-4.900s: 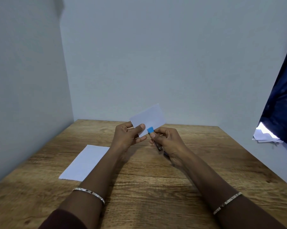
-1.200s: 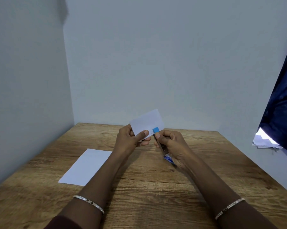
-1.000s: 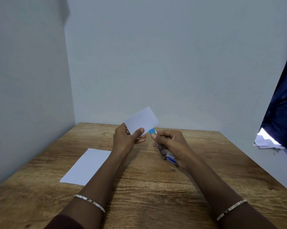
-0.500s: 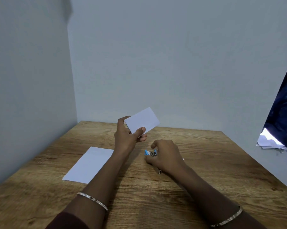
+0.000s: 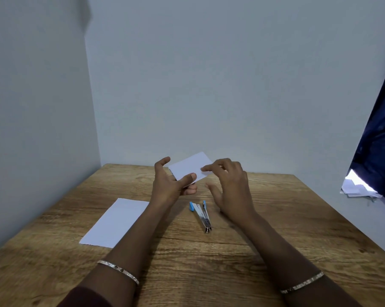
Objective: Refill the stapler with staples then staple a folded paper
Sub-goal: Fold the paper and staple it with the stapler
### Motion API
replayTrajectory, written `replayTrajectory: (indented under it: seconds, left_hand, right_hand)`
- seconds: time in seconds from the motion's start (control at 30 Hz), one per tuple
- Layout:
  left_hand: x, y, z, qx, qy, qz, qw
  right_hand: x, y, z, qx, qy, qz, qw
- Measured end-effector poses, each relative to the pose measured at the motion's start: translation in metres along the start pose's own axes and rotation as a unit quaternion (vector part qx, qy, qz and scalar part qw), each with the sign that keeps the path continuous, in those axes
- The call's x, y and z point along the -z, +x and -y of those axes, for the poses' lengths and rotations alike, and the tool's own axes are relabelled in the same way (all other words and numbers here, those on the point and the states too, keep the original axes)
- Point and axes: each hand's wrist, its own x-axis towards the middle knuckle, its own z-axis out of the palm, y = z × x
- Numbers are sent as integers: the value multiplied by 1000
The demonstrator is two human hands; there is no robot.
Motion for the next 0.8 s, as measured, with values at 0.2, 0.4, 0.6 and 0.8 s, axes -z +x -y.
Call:
replayTrajectory:
  seconds: [0.2,0.4,0.6,0.8]
  left_hand:
    - [-4,-2,-3,29,-48,40,998]
    - [-2,0,0,-121,200,-44,971]
    - [0,-1,-2,-179,285,1,942]
    - [-4,-2,1,-115,226,8,967]
  right_hand:
    - [-2,1,-2,13,40,-8,999]
    - [-3,2,-3,-22,72,-2,997]
    - [1,3,1,-27,112,2,993]
    - [3,4,1,-84,167,42,981]
